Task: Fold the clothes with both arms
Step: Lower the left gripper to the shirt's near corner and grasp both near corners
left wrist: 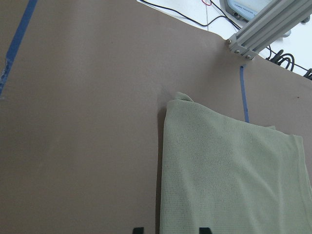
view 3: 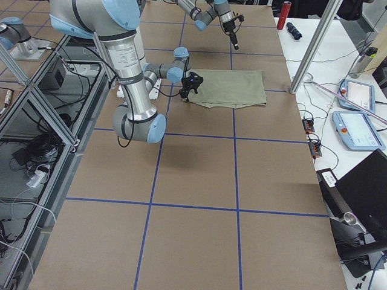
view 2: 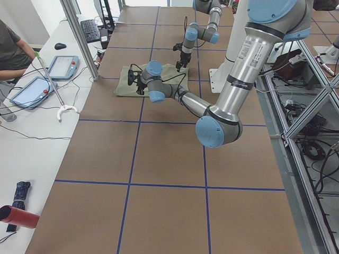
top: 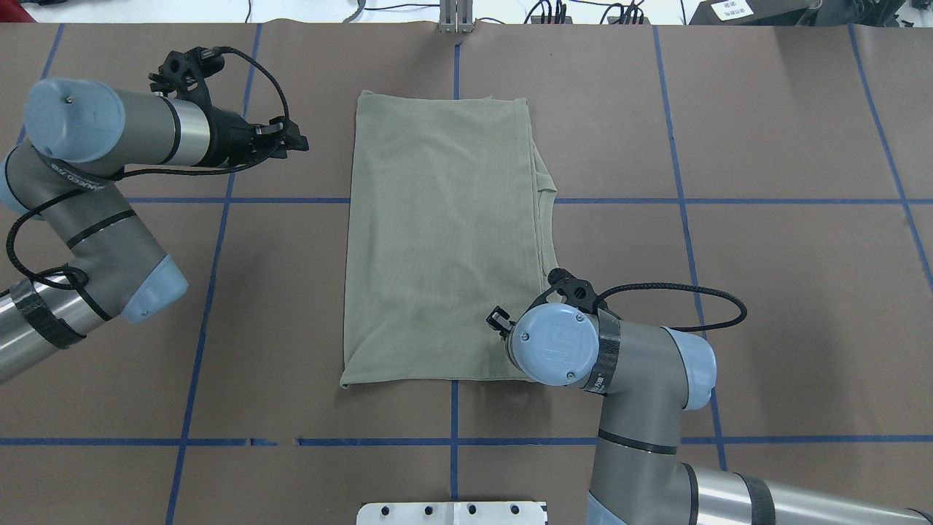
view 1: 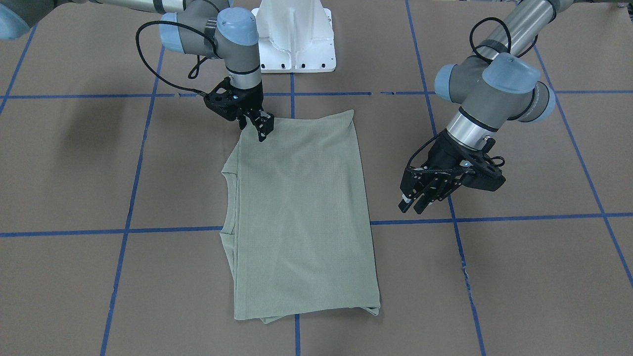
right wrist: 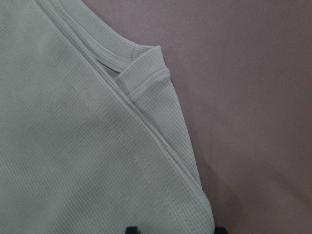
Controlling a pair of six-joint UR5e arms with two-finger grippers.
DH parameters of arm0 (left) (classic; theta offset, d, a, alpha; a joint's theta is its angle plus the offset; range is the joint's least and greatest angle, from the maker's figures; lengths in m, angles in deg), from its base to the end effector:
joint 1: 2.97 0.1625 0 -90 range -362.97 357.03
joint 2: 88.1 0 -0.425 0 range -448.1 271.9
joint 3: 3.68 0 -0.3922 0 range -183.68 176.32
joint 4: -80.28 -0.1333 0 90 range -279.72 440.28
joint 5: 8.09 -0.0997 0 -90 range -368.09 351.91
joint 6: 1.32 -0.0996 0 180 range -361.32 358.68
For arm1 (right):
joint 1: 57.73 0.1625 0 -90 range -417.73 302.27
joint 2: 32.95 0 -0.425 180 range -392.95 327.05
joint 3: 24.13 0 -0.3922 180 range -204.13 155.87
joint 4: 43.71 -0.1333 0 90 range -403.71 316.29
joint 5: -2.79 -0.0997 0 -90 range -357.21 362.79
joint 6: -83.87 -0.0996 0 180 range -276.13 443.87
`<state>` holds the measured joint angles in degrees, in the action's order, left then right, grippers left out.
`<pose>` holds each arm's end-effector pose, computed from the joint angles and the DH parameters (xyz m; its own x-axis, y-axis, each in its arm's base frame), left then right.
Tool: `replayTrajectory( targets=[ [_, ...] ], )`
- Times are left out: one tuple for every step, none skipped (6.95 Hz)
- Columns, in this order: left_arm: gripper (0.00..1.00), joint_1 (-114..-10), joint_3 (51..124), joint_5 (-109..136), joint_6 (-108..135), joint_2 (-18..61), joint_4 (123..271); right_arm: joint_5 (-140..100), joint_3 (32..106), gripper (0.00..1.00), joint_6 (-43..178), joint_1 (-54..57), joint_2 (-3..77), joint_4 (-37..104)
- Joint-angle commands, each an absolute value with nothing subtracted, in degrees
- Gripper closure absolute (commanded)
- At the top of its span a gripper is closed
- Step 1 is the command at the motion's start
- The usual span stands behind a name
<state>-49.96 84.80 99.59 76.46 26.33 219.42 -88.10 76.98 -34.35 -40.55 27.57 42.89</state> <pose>0.3735 -0.5515 0.3312 0.3112 -0.0380 -0.9496 0.4438 0.8894 0.1099 -0.5801 -0.3172 0.2797 0.4709 0.6405 0.6067 -0.5762 0.7440 -0.3383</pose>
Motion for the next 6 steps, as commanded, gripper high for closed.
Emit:
replayTrajectory(
  targets=[
    [0.52,-50.08,84.83,99.66,76.46,26.33,219.41,-88.26,77.03,1.0,-34.43,-40.51,27.78,42.77],
    [0.52,-50.17,84.83,99.67,76.46,26.33,219.41,-88.87,77.2,1.0,-34.25,-40.51,27.7,42.68],
    [0.52,-50.17,84.83,99.58,76.46,26.24,219.5,-89.49,77.64,1.0,-34.25,-40.51,27.43,42.68],
    [0.52,-50.17,85.09,99.58,76.46,25.46,219.5,-90.28,77.99,1.0,-34.16,-39.55,27.34,42.59],
    [0.52,-50.17,85.53,99.66,76.46,25.37,219.5,-90.98,78.6,1.0,-34.16,-39.1,27.26,42.68],
    [0.52,-50.17,85.97,99.67,76.55,25.28,219.41,-91.86,82.44,1.0,-34.25,-38.58,28.04,43.38]
  ],
)
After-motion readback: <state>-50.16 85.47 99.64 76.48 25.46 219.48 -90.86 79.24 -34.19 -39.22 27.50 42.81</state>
